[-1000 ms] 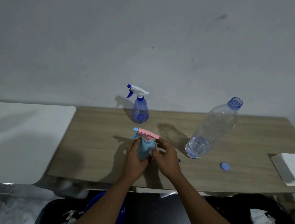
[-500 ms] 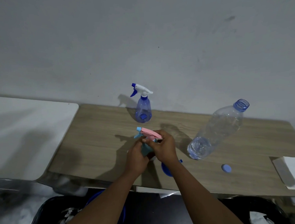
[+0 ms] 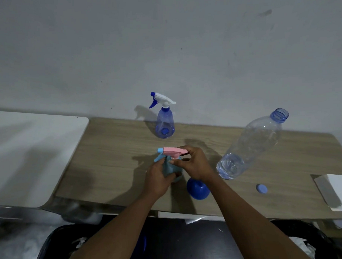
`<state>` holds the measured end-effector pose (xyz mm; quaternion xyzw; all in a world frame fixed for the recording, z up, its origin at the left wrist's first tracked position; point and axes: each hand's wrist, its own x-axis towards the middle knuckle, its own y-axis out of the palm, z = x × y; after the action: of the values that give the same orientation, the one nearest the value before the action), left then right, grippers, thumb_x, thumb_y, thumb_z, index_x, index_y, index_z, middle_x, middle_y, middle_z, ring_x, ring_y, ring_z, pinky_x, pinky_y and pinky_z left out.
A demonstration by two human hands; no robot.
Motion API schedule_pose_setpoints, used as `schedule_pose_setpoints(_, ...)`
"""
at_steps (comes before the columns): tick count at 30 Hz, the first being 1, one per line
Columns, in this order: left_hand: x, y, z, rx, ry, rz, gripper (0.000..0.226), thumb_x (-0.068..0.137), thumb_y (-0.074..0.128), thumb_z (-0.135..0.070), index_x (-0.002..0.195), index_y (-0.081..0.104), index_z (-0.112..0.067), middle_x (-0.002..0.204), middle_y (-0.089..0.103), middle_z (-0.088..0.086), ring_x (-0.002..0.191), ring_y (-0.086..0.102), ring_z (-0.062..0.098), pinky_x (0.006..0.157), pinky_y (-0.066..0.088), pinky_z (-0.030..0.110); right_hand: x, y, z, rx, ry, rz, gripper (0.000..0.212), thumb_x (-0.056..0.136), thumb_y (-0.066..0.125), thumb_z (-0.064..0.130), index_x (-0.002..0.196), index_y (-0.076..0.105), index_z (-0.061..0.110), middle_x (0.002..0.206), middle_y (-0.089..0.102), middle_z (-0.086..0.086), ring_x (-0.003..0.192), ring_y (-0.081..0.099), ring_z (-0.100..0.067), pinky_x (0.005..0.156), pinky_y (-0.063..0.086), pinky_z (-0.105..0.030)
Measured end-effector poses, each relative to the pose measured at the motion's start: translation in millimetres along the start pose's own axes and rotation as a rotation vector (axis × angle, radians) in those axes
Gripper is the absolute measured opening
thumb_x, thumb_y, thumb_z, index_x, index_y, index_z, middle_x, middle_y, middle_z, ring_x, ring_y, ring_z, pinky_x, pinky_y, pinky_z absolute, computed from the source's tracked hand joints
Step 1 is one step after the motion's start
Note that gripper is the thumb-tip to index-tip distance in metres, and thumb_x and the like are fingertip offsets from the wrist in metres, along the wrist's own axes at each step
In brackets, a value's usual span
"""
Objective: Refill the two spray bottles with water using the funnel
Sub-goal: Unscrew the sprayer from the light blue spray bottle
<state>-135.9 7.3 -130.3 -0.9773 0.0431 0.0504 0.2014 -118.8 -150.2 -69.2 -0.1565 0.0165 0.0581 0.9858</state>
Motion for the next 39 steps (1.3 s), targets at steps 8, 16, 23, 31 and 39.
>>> schedule_pose_setpoints(8, -0.3, -2.3, -2.8, 0.009, 0.011, 0.012, 0.056, 0.073, 0.07, -0.012, 0.124, 0.058, -0.031, 0.116, 0.066, -0.009, 0.108, 0.062, 0.009, 0.09, 0.057, 0.043, -12.7, 10.9, -7.7, 0.032, -0.014, -0.16, 0.035, 0.08, 0.083, 0.019, 0.111, 0.067, 0.015, 0.108, 0.071, 0.004, 0.102, 0.066, -0.005, 0.083, 0.057, -0.024)
schedule_pose_setpoints(16, 3.3, 1.4, 1.8, 0.036, -0.028, 0.002, 0.064, 0.077, 0.076, -0.008, 0.133, 0.054, -0.028, 0.126, 0.062, -0.008, 0.117, 0.059, 0.011, 0.095, 0.055, 0.04, -14.6, 18.1, -2.1, 0.032, -0.003, -0.221, 0.039, 0.077, 0.085, 0.024, 0.11, 0.064, 0.018, 0.106, 0.069, 0.008, 0.102, 0.065, -0.005, 0.08, 0.057, -0.023)
schedule_pose_setpoints(23, 4.3, 2.4, 2.1, 0.048, 0.007, -0.022, 0.056, 0.077, 0.078, -0.009, 0.124, 0.059, -0.031, 0.116, 0.065, -0.013, 0.108, 0.062, 0.01, 0.089, 0.055, 0.033, -19.9, 16.5, -1.4, 0.078, -0.014, -0.194, 0.041, 0.079, 0.083, 0.019, 0.115, 0.063, 0.018, 0.111, 0.069, 0.008, 0.106, 0.064, -0.004, 0.082, 0.057, -0.023)
schedule_pose_setpoints(31, 4.7, 3.4, 5.7, 0.055, -0.001, -0.026, 0.06, 0.077, 0.075, -0.005, 0.128, 0.057, -0.031, 0.12, 0.065, -0.009, 0.111, 0.061, 0.01, 0.091, 0.056, 0.035, -21.6, 17.8, -3.3, 0.111, 0.002, -0.199, 0.041, 0.078, 0.082, 0.017, 0.115, 0.064, 0.02, 0.112, 0.069, 0.008, 0.108, 0.064, -0.006, 0.083, 0.058, -0.025)
schedule_pose_setpoints(39, 6.5, 2.7, 5.6, 0.057, 0.003, -0.007, 0.059, 0.076, 0.079, -0.01, 0.129, 0.059, -0.027, 0.121, 0.066, -0.008, 0.111, 0.061, 0.01, 0.093, 0.054, 0.035, -22.8, 16.2, -6.9, 0.098, -0.001, -0.193, 0.047, 0.079, 0.079, 0.019, 0.123, 0.061, 0.02, 0.116, 0.068, 0.008, 0.112, 0.064, -0.007, 0.088, 0.059, -0.028)
